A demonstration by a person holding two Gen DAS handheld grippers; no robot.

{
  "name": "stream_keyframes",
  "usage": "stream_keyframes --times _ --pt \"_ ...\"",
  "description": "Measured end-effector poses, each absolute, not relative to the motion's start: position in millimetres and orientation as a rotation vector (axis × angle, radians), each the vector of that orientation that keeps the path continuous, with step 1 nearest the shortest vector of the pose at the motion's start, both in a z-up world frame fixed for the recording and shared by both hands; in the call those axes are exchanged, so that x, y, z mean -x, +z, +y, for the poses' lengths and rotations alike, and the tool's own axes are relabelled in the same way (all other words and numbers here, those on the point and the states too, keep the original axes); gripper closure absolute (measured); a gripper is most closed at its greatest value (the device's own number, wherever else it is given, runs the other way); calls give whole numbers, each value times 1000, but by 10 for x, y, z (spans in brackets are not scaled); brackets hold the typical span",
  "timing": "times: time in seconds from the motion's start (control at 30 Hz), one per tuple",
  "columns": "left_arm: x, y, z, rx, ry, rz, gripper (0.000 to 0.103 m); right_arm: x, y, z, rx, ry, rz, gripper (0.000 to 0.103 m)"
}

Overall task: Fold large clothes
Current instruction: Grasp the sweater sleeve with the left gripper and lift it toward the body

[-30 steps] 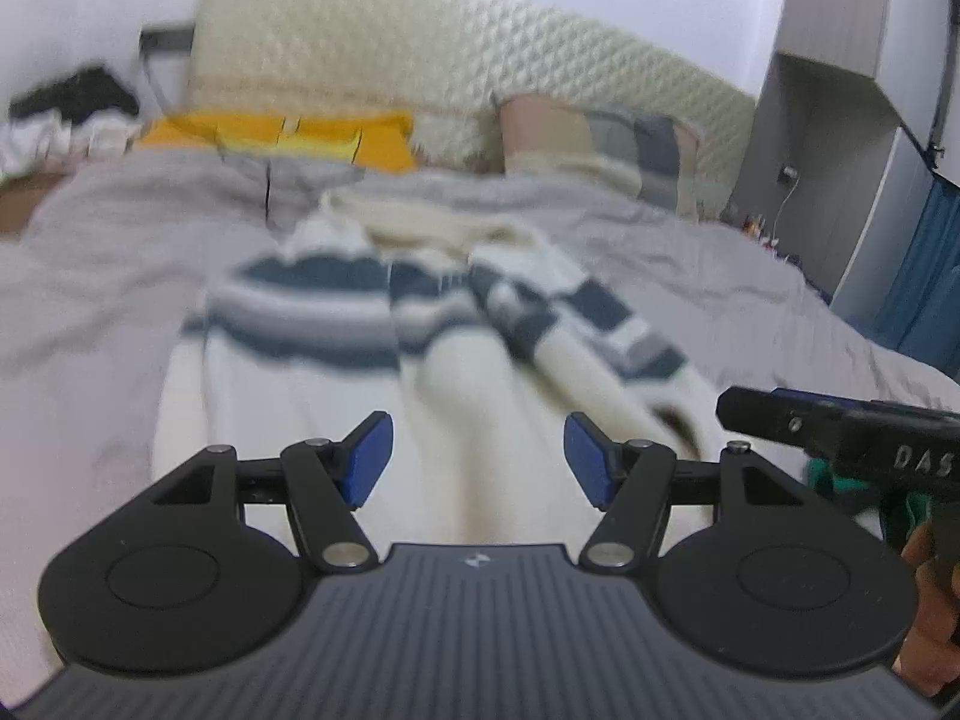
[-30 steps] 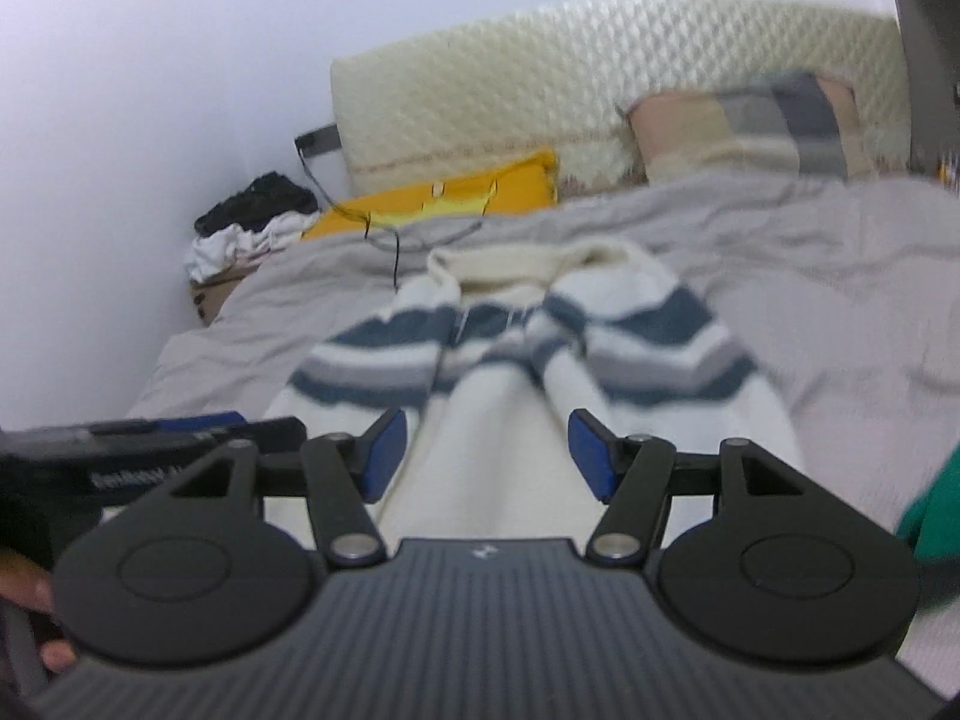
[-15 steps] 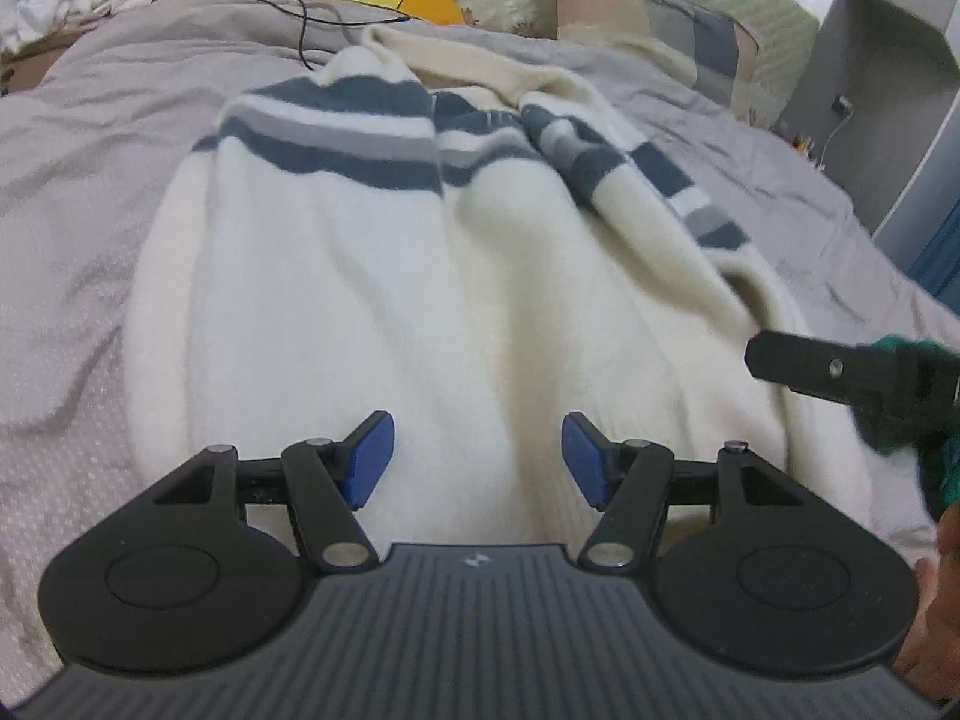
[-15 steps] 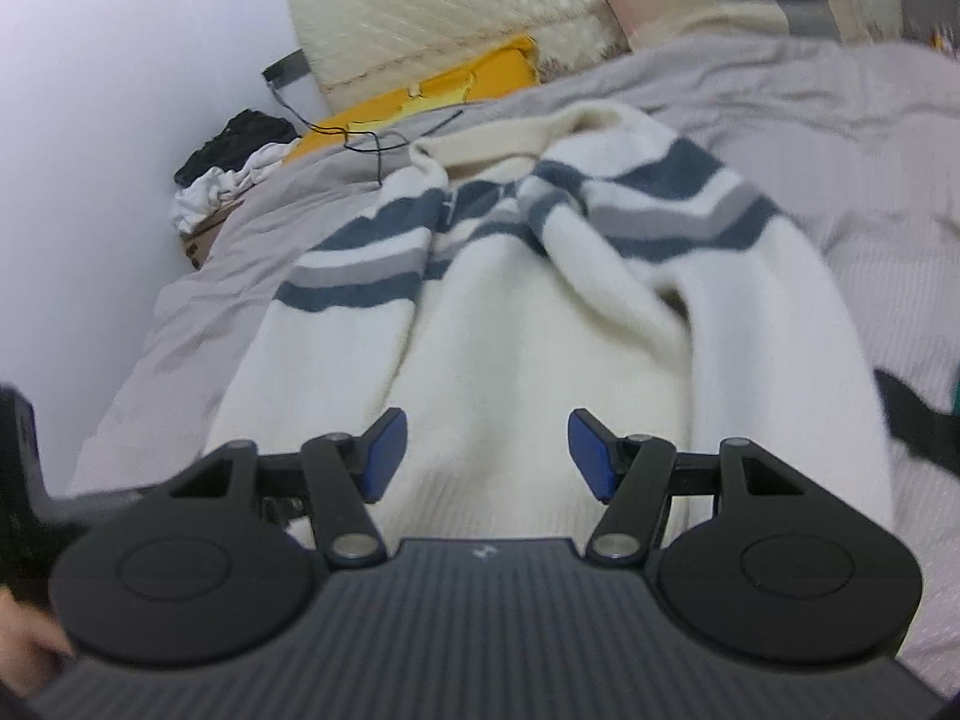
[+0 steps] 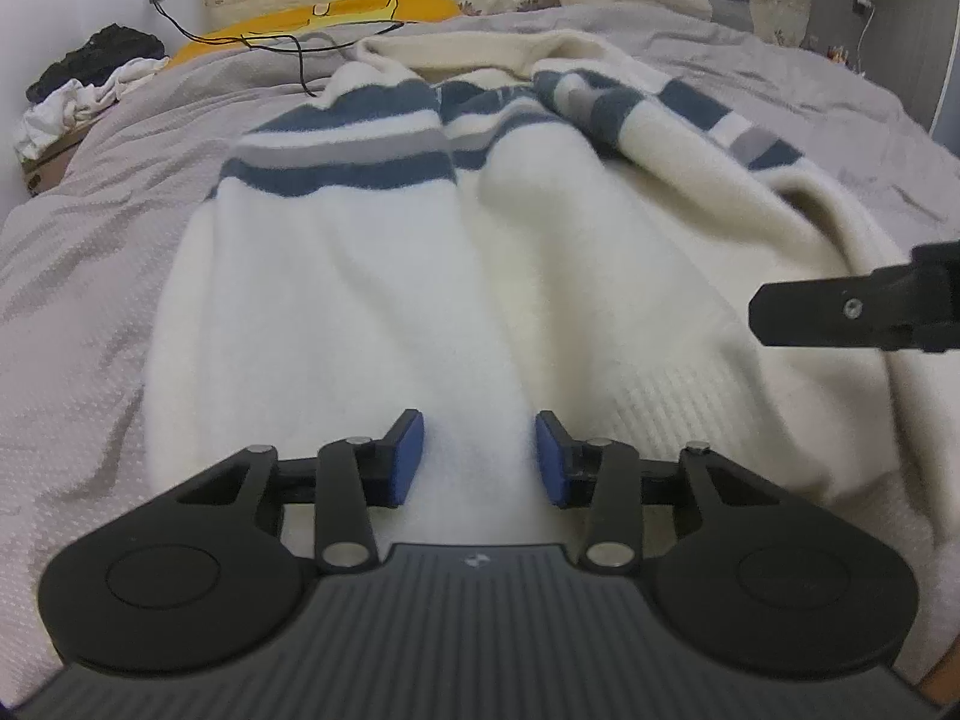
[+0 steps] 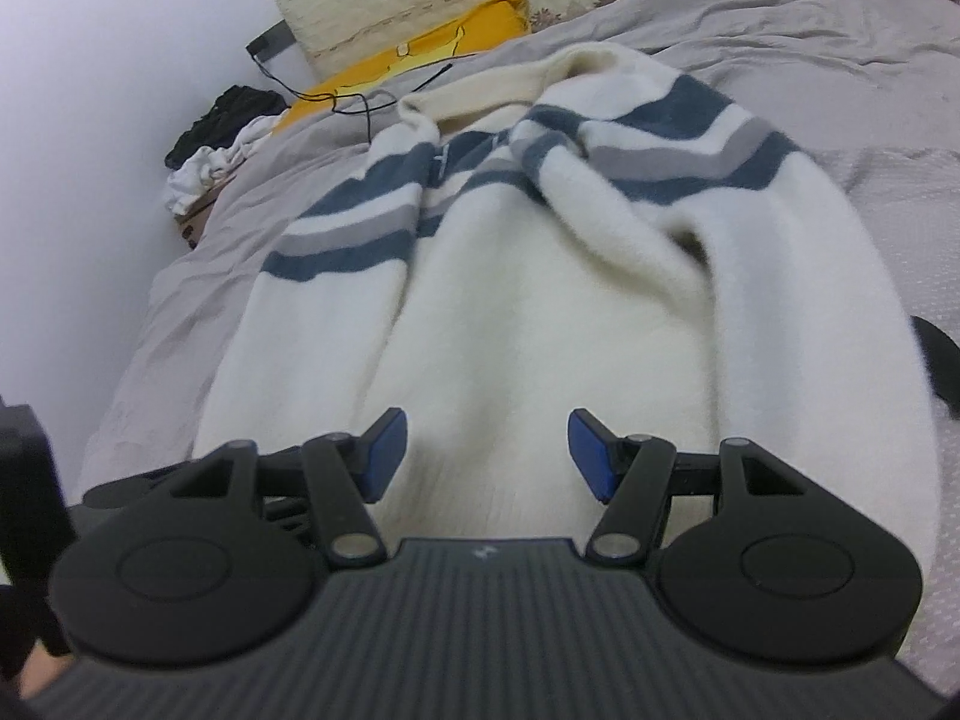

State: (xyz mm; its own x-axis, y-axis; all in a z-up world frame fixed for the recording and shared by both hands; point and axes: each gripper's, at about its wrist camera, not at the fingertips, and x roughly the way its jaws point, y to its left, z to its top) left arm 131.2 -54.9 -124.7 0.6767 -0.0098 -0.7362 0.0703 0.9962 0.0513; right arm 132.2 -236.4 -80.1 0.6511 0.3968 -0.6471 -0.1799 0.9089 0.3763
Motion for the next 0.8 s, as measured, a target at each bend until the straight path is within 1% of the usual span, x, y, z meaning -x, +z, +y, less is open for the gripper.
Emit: stream_keyframes --times 0.07,0.13,0.17,0.2,0.23,0.37,0.53,0.8 --pt "-1331 -1274 -569 -98 -33 826 63 -1324 -804 -2354 -284 331 801 41" --pt "-1325 -1288 -609 -132 -17 815 76 -1332 -811 -2361 -282 327 803 41" --pt "-1319 -1282 -618 -141 -7 805 80 -1338 -814 -2368 -282 324 804 41" --pt "-1316 -1263 -602 -140 2 794 87 -1351 -816 -2375 -280 319 803 41" --pt "-1310 -1231 -563 -125 12 781 89 -1357 -824 -2385 -277 308 804 41" --pt "-1260 -984 -290 -31 42 722 90 -1383 -875 -2442 -281 272 814 41" --pt "-1353 -412 267 0 97 624 90 -1447 -919 -2508 -292 254 813 41" --pt "-2175 553 1868 -31 338 545 90 -1577 -926 -2482 -280 256 764 41"
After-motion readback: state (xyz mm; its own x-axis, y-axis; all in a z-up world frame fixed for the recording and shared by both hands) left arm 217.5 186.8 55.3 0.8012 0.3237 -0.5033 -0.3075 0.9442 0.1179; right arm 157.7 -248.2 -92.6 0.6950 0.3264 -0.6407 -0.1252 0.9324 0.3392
